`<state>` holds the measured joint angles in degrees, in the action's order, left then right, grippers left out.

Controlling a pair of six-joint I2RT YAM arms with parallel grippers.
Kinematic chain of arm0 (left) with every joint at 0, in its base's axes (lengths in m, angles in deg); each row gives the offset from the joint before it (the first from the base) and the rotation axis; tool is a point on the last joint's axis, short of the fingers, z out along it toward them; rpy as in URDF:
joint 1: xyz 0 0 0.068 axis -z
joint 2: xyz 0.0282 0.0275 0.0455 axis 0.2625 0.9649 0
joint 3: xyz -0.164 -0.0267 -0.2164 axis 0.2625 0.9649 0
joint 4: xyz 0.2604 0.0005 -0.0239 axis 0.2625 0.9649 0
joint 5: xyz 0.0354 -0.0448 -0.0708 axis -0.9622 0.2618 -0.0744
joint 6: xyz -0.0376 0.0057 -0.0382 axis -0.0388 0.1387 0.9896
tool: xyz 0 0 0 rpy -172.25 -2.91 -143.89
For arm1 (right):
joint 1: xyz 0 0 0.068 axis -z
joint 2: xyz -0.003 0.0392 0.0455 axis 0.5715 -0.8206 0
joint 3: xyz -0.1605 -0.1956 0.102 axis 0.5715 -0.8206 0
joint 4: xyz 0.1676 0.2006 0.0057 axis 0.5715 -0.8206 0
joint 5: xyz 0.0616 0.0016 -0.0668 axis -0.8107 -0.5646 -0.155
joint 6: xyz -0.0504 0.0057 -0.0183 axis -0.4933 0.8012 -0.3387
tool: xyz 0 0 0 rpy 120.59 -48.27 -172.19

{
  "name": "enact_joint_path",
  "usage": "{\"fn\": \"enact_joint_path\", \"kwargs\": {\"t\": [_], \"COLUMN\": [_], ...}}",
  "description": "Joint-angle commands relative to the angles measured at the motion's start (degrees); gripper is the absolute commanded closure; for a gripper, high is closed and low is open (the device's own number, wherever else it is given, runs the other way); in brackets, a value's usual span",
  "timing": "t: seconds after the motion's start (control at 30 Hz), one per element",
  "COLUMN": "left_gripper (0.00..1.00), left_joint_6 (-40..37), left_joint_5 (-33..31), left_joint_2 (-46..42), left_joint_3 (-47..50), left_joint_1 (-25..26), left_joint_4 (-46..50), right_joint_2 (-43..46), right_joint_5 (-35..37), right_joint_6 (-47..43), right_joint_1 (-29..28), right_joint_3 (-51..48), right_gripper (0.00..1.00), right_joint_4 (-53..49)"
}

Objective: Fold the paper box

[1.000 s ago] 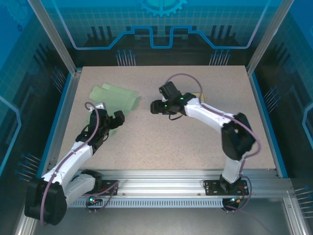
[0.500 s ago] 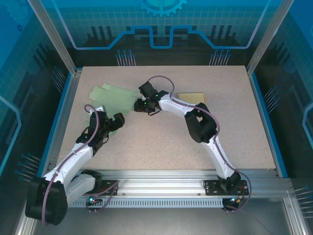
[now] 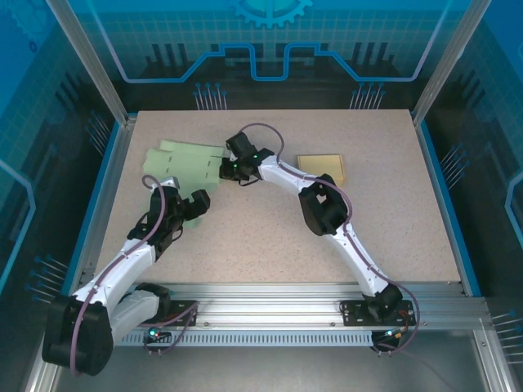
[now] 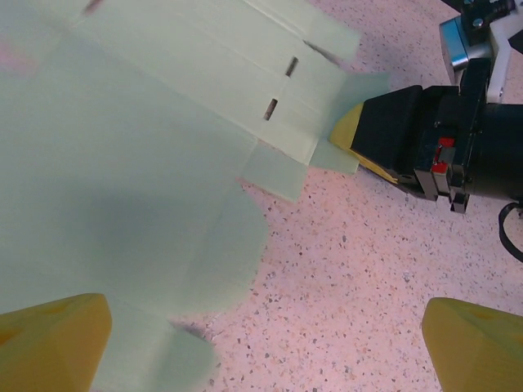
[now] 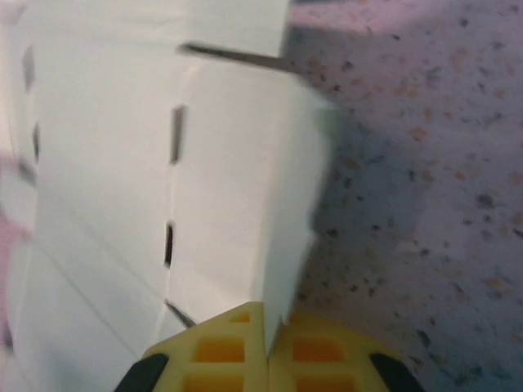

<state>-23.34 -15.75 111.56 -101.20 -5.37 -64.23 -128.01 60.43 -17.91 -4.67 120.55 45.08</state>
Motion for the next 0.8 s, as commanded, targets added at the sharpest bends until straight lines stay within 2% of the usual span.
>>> {"fn": "enact_joint_path", "kwargs": {"t": [0.0,0.07,0.27,0.43,0.63,0.77], "left_gripper": [0.01,0.01,0.01,0.01,0.01,0.01], "left_joint_6": [0.10,-1.28,-3.84,-4.83,-8.64,-12.39], "left_joint_5": [1.15,1.95,3.35,7.83,11.67,14.84], "left_joint_2": [-0.83,-1.05,-1.92,-1.51,-0.22,2.87], "left_joint_3": [0.18,-0.23,-2.52,-4.38,-6.06,-8.45], "left_joint_1": [-0.71,-0.71,-0.71,-0.87,-1.12,-1.36], "left_joint_4": [0.06,0.20,1.04,-1.48,-6.04,-6.90], "right_joint_2": [-0.70,2.20,19.70,34.45,51.15,60.61], "right_joint_5": [-1.27,0.34,8.70,14.39,19.21,21.37], "right_joint_6": [-2.89,-5.58,-16.68,-25.70,-31.92,-34.33], "right_joint_1": [0.94,0.89,0.76,1.02,1.87,2.08], "right_joint_3": [0.70,-1.94,-21.82,-39.53,-56.63,-64.45], "right_gripper": [1.00,1.00,1.00,1.00,1.00,1.00], "right_joint_4": [-3.90,-5.01,-2.66,0.33,2.97,4.88]}}
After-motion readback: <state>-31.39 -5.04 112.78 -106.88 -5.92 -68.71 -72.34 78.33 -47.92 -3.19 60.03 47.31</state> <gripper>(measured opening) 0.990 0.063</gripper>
